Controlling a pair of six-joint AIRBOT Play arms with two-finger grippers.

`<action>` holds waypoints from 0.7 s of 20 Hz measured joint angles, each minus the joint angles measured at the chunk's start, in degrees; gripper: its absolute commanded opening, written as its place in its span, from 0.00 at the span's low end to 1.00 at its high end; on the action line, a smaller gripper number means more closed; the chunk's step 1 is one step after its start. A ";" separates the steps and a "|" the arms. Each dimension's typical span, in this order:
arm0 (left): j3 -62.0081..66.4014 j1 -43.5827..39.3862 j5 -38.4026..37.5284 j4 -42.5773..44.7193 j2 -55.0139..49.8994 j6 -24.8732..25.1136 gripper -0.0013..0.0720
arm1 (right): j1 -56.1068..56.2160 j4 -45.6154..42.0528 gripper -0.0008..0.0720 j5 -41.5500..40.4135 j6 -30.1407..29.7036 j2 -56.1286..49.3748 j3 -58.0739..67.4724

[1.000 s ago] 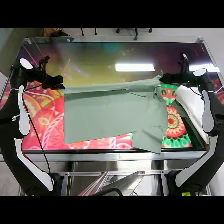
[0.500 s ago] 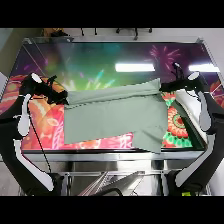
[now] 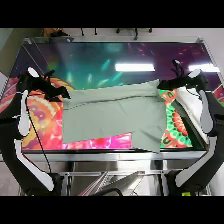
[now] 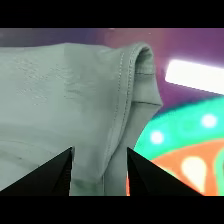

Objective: Fold the shirts.

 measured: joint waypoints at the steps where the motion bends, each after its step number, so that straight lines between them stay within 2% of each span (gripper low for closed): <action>1: 2.10 0.28 -2.14 -0.17 0.13 -0.55 0.92 | -0.35 -0.70 0.55 0.55 1.05 1.77 0.02; 4: 4.96 1.40 -8.26 -0.17 1.90 -2.32 0.92 | -2.58 -2.49 0.53 4.28 6.03 7.82 -0.70; 6: 0.42 1.79 -9.92 0.09 5.81 -2.45 0.92 | -4.55 -3.19 0.53 7.61 8.59 11.47 -3.21; 8: -9.55 2.43 -8.98 0.96 11.69 -1.77 0.92 | -6.43 -3.30 0.53 10.45 10.21 15.32 -8.31; 14: -47.04 6.34 1.25 1.20 28.72 2.67 0.92 | -10.08 -1.99 0.53 13.03 11.98 29.77 -33.29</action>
